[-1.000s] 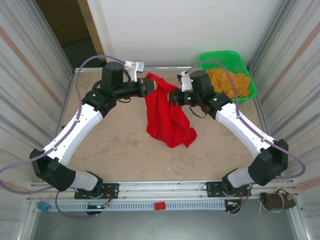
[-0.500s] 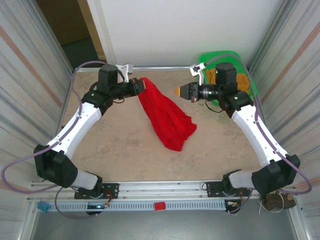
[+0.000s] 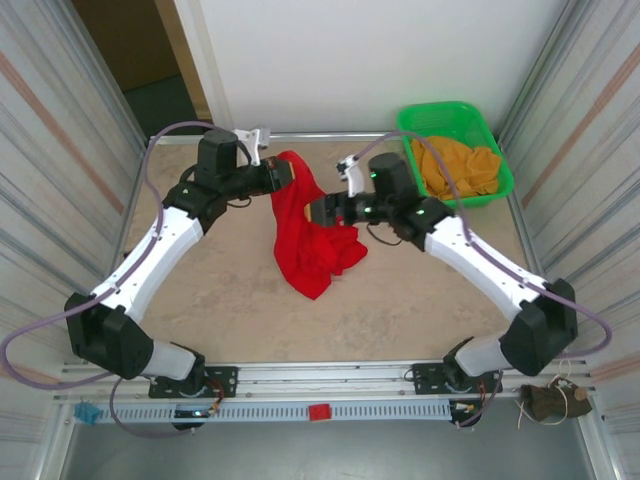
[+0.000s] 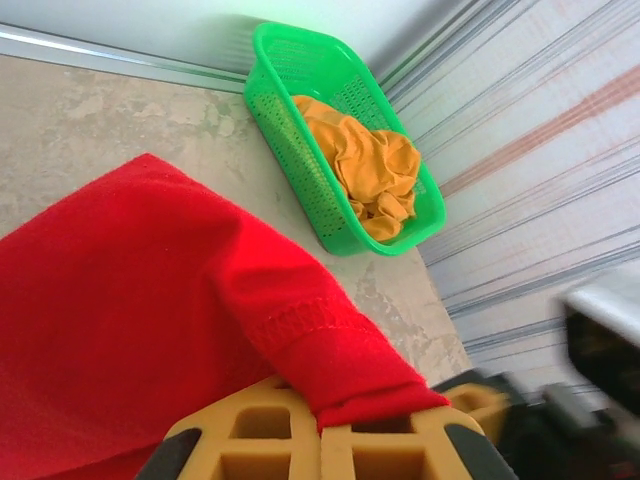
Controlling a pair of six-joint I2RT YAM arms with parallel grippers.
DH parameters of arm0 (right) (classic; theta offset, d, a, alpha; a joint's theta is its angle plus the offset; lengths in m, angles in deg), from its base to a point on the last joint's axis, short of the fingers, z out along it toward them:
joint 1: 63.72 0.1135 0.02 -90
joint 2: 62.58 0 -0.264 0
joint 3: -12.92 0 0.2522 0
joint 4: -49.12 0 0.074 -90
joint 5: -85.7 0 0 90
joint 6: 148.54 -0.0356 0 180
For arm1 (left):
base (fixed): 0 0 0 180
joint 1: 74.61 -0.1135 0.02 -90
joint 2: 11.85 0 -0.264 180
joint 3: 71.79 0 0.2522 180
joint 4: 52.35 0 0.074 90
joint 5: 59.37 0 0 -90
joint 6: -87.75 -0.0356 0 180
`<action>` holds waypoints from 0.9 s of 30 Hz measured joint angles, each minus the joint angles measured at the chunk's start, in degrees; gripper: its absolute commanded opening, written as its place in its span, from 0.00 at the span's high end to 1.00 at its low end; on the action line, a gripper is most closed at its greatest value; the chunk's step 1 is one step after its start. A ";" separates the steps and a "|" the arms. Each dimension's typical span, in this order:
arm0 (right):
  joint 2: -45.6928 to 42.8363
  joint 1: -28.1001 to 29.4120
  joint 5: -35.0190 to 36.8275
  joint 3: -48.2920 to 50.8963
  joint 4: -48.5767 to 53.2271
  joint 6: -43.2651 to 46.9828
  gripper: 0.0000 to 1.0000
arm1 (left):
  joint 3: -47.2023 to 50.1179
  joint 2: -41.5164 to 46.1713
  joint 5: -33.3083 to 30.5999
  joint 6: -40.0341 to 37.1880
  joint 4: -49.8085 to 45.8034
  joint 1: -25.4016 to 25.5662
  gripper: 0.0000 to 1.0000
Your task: Fold the inside-out t-shirt
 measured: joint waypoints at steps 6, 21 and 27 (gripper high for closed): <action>4.35 0.74 10.80 -0.13 -0.48 -0.57 0.54 | -1.99 0.57 0.57 0.33 -0.22 1.44 1.00; -2.71 -19.06 3.04 -0.70 -2.05 -3.80 0.39 | -2.27 3.87 0.98 0.11 -5.18 2.54 1.00; -9.94 -11.37 10.21 4.28 -2.38 -5.73 0.26 | -3.74 4.02 1.07 1.66 -4.61 3.13 1.00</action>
